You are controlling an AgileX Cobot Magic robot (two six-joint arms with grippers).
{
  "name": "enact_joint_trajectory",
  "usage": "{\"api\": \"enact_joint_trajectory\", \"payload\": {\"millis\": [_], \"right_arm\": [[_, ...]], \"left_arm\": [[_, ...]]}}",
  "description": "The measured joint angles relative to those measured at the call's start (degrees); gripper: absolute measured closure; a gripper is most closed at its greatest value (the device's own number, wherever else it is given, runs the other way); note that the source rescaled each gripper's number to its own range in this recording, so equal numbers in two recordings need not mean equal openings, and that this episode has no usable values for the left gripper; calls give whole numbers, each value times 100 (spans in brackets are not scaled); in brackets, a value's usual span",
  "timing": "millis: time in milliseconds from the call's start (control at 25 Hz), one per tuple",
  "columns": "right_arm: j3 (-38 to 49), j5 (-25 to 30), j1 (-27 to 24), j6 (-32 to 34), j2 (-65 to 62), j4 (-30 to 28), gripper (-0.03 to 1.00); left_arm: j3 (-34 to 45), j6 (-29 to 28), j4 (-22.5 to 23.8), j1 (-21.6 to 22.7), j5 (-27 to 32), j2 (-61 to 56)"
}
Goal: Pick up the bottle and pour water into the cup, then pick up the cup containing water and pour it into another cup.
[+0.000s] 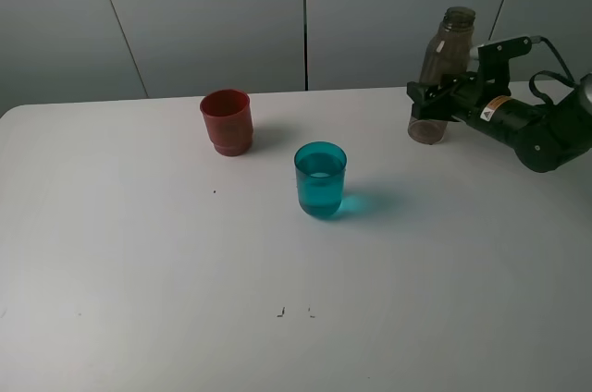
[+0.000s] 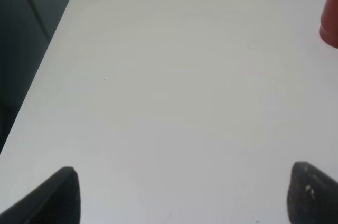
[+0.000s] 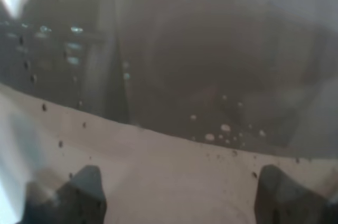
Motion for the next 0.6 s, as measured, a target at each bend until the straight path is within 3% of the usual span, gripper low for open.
{"api": "enact_joint_trajectory", "payload": {"millis": [320,360,480,520,600], "right_arm": [[0,0,0,0,0,-10,96],[0,0,0,0,0,-10,88],[0,0,0,0,0,-10,22],[0,14,0,0,-11,-23,8],[11,101,0,0,-75,-46,-1]], "left_arm": [[0,12,0,0,0,0],[0,12,0,0,0,0],[0,23,0,0,0,0],[0,23,0,0,0,0],[0,12,0,0,0,0]]}}
